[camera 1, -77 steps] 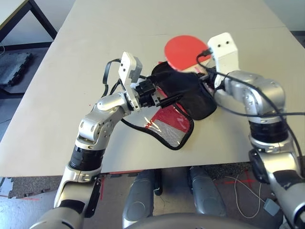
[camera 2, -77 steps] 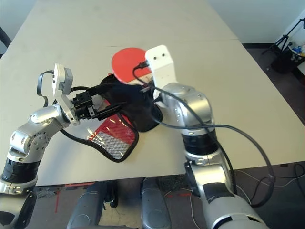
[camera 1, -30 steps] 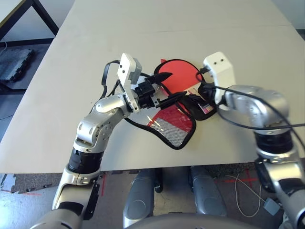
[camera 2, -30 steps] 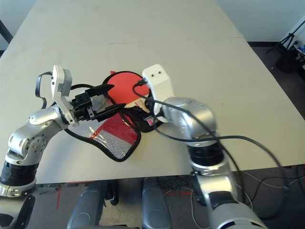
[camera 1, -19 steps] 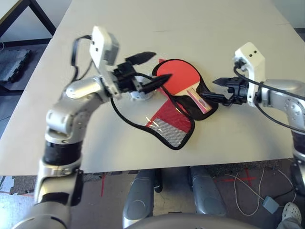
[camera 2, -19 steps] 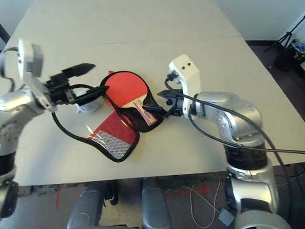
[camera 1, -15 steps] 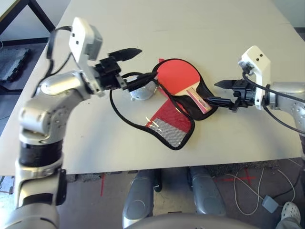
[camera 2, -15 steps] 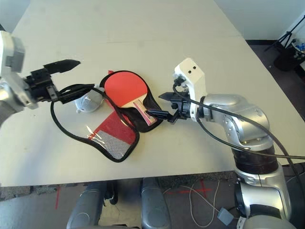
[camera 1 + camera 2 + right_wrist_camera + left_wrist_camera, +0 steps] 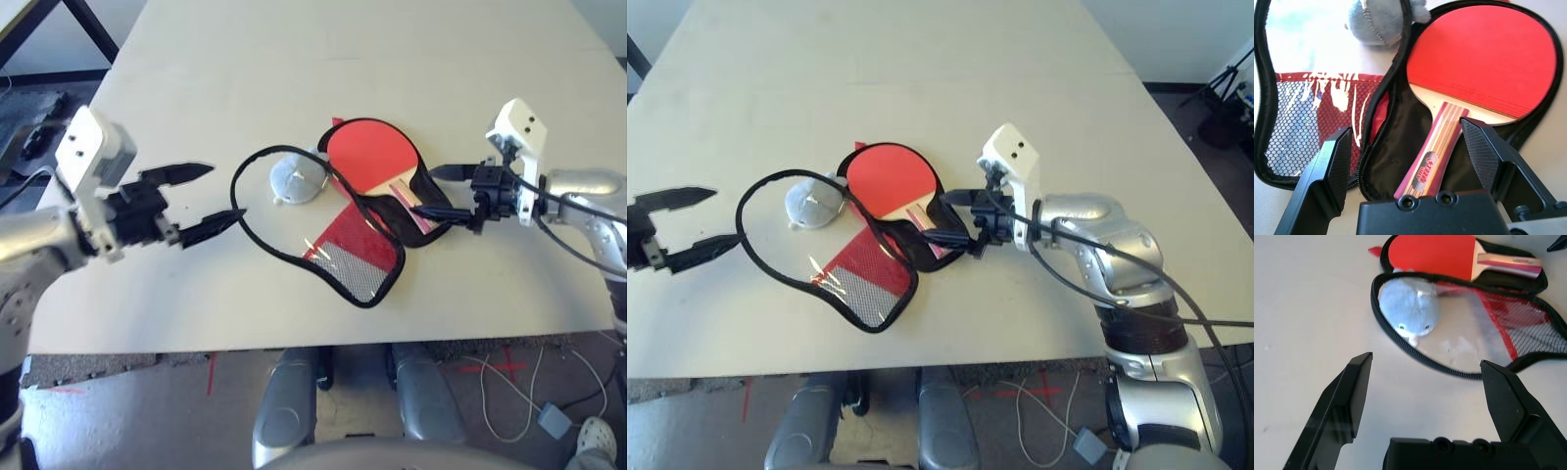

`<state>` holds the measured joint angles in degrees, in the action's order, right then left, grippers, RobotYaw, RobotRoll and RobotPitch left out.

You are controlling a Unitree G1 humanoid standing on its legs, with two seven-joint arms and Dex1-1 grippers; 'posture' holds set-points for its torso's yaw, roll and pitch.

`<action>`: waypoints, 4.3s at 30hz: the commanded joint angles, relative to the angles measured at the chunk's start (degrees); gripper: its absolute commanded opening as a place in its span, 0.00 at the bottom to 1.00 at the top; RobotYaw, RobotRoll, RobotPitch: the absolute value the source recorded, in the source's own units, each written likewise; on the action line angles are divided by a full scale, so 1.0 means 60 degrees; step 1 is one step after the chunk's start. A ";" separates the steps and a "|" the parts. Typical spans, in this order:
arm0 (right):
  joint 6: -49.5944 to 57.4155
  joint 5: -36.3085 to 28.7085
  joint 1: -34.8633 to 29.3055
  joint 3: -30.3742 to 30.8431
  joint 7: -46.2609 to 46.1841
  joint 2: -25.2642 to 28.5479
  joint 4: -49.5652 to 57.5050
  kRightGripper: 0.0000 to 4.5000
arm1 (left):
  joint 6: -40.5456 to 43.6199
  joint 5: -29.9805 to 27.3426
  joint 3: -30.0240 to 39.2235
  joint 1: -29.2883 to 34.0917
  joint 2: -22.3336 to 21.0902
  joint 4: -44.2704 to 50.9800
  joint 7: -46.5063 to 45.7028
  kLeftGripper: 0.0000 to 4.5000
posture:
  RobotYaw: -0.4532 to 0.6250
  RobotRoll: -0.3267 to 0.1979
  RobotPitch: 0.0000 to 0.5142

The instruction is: Store the ping-pong paddle in its case and zip it.

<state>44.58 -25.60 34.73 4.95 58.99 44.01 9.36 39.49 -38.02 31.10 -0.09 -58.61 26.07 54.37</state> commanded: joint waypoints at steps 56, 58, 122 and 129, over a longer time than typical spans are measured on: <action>-0.1467 -0.0194 -0.0915 -0.1838 0.0691 0.1689 -0.1790 1.00 | -0.3711 0.2920 -0.6632 -0.6060 0.6505 -0.2893 -0.1826 1.00 | 0.44 0.62 0.53; -0.1085 -0.0423 -0.0656 -0.1830 0.0913 0.1601 -0.2448 1.00 | -0.3598 0.2859 -0.6567 -0.5952 0.6384 -0.2687 -0.1793 1.00 | 0.44 0.62 0.53; 0.4644 0.0035 0.2854 -0.1160 -0.0432 -0.2638 -0.7482 1.00 | -0.3042 0.2769 -0.6241 -0.5792 0.6083 -0.2008 -0.1840 1.00 | 0.46 0.62 0.53; 0.5296 -0.0108 0.2912 -0.1000 -0.0528 -0.2670 -0.7157 1.00 | -0.3070 0.2778 -0.6239 -0.5774 0.6121 -0.2024 -0.1867 1.00 | 0.46 0.62 0.54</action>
<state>72.57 -25.69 53.92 -3.94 56.51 29.49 -32.83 21.42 -21.81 -5.92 -34.98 -21.75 14.43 42.92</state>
